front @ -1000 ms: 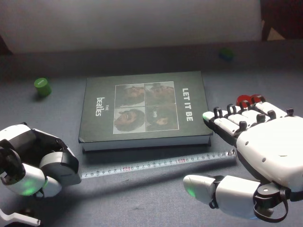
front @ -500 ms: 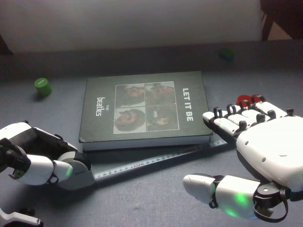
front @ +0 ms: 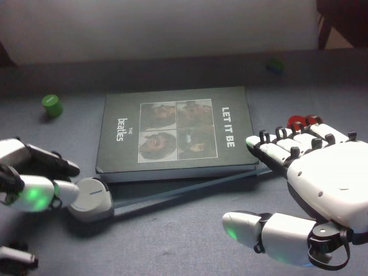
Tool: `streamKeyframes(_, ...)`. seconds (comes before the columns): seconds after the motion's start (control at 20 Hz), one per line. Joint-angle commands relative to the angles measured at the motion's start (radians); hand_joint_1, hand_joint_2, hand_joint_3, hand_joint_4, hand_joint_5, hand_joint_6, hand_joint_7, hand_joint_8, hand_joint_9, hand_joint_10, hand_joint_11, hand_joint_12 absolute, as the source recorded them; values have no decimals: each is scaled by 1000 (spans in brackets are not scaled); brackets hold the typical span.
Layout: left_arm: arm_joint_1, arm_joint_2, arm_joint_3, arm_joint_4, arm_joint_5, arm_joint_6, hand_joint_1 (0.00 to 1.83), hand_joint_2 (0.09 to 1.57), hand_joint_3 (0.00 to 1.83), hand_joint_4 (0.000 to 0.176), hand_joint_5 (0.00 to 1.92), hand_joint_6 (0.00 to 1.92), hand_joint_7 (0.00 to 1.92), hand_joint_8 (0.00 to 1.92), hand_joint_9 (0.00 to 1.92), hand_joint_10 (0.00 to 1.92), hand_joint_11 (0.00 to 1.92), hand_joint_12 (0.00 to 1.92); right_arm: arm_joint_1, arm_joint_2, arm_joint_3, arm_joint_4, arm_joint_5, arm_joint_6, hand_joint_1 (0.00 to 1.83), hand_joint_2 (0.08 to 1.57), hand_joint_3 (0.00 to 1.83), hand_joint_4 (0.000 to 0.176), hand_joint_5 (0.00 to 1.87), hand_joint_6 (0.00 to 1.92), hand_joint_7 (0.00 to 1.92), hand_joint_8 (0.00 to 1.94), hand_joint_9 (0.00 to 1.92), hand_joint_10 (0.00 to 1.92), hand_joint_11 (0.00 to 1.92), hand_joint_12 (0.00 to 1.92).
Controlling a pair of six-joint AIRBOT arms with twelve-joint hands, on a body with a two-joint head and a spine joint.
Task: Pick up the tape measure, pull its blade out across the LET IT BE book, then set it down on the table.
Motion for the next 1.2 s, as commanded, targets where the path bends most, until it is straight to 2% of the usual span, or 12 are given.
streamKeyframes(0.0, -13, 10, 9, 29, -63, -10, 957, 1096, 0, 0, 723, 0, 770, 0, 745, 0, 508, 649, 2, -1, -6, -85, -53, 10, 0, 1070, 1, 0, 134, 0, 185, 1, 152, 0, 0, 667)
streamKeyframes(0.35, -105, 41, 41, 41, -29, 67, 940, 1092, 0, 0, 715, 4, 795, 7, 755, 4, 518, 663, 0, -3, -7, -87, -53, 11, 0, 1070, 1, 0, 142, 3, 185, 1, 153, 1, 0, 667)
streamKeyframes(0.6, -285, 45, 55, 2, 14, 289, 825, 1099, 0, 0, 623, 0, 755, 0, 757, 3, 481, 821, 0, -3, -7, -105, -52, 31, 0, 1087, 6, 0, 228, 24, 295, 25, 224, 20, 0, 791)
streamKeyframes(0.7, -421, 28, 48, -101, 41, 510, 762, 1077, 0, 0, 703, 10, 744, 1, 844, 31, 554, 869, 0, -3, -7, -119, -51, 41, 149, 1174, 4, 0, 485, 41, 615, 42, 557, 90, 194, 1138)
streamKeyframes(0.75, -474, 22, 36, -172, 33, 625, 769, 1079, 0, 0, 837, 14, 788, 18, 896, 114, 654, 899, 0, -3, -7, -121, -51, 43, 286, 1204, 1, 0, 664, 70, 754, 69, 662, 401, 367, 1276)
streamKeyframes(0.8, -528, 17, 18, -252, 14, 767, 886, 1214, 0, 138, 789, 1044, 862, 133, 917, 458, 776, 1112, 0, -3, -7, -122, -51, 43, 439, 1211, 0, 0, 688, 446, 733, 430, 631, 1086, 538, 1512)
streamKeyframes(0.85, -589, 13, -1, -328, -4, 916, 861, 1118, 0, 88, 659, 1529, 783, 1116, 794, 1571, 898, 1554, 0, -3, -7, -122, -52, 43, 622, 1185, 0, 0, 583, 1203, 612, 1275, 756, 1754, 866, 1839)
streamKeyframes(0.9, -646, 9, -21, -403, -26, 1075, 908, 1102, 0, 22, 715, 1837, 794, 1760, 875, 1851, 937, 1848, 0, -3, -7, -122, -52, 43, 777, 1147, 0, 0, 554, 1715, 667, 1808, 1040, 1888, 1256, 1905)
streamKeyframes(0.95, -694, 6, -44, -475, -56, 1223, 981, 1085, 0, 0, 832, 1904, 889, 1889, 947, 1907, 991, 1906, 0, -3, -7, -122, -53, 43, 849, 1134, 0, 0, 677, 1880, 880, 1914, 1275, 1914, 1551, 1918)
streamKeyframes(1.05, -792, -5, -91, -625, -99, 1604, 1060, 1076, 0, 0, 1066, 1920, 1039, 1920, 1015, 1920, 1061, 1920, 0, -3, -6, -122, -53, 45, 883, 1172, 8, 0, 929, 1919, 1224, 1940, 1553, 1921, 1794, 1921)
streamKeyframes(1.1, -830, -11, -119, -668, -132, 1770, 1060, 1076, 0, 0, 1066, 1920, 1039, 1920, 1015, 1920, 1061, 1920, 1, -4, -6, -122, -53, 48, 883, 1172, 8, 0, 929, 1919, 1224, 1940, 1553, 1921, 1794, 1921)
streamKeyframes(1.15, -869, -21, -162, -681, -214, 1862, 1060, 1086, 1, 0, 1245, 1921, 1249, 1921, 1263, 1921, 1295, 1921, 2, -4, -6, -122, -53, 50, 888, 1265, 10, 0, 1125, 1921, 1452, 1941, 1736, 1921, 1911, 1921)
